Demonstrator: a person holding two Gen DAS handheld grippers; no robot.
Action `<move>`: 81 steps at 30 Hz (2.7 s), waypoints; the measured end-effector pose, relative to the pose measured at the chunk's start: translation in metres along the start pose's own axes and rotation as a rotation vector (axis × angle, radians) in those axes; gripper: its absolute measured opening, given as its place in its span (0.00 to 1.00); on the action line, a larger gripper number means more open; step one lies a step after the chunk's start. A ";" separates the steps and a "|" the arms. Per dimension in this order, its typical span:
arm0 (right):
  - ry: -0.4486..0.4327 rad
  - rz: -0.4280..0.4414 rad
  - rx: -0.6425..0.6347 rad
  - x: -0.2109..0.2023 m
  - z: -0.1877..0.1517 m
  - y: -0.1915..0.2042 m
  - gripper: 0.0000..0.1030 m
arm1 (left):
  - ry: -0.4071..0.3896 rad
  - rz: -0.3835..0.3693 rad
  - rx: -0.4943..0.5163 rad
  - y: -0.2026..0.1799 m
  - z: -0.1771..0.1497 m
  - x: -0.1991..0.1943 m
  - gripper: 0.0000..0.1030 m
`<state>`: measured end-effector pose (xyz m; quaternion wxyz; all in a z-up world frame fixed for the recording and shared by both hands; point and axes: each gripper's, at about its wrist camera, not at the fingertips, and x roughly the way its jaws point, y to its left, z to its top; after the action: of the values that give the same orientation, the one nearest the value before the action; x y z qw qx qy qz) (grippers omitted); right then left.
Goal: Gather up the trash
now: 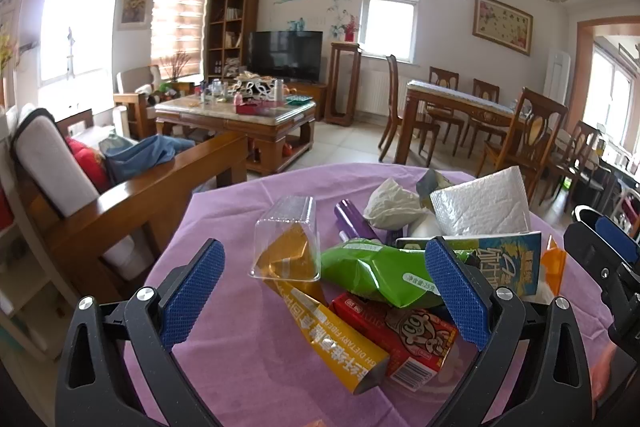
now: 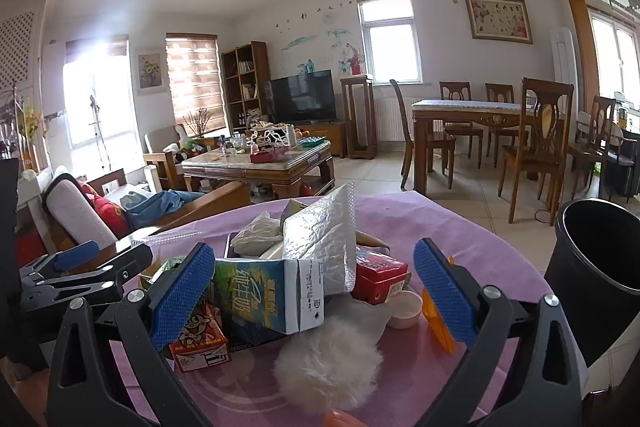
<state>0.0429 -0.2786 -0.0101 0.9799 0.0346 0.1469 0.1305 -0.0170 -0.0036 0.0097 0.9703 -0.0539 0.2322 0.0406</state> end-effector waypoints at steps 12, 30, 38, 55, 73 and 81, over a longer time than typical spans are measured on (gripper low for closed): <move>-0.001 0.002 0.006 -0.003 -0.002 0.000 0.95 | -0.002 0.001 0.002 0.000 0.000 0.000 0.96; 0.002 0.006 0.020 -0.004 -0.001 -0.001 0.95 | 0.000 0.002 0.002 -0.001 0.001 0.000 0.96; 0.002 0.007 0.024 -0.005 -0.001 -0.003 0.95 | -0.001 0.003 0.004 -0.002 0.000 0.000 0.96; 0.003 0.009 0.032 -0.006 0.000 -0.006 0.95 | -0.003 0.001 0.001 -0.002 0.000 0.000 0.96; 0.048 0.060 0.058 -0.005 0.008 -0.013 0.95 | 0.141 -0.243 -0.151 0.081 0.009 0.012 0.96; 0.290 0.203 0.066 0.066 0.052 0.026 0.95 | 0.351 -0.482 -0.242 0.109 0.024 0.079 0.96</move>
<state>0.1129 -0.2374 0.0239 0.9287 0.0620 0.2865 0.2273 0.0522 0.1117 -0.0144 0.8837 -0.2287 0.3699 -0.1731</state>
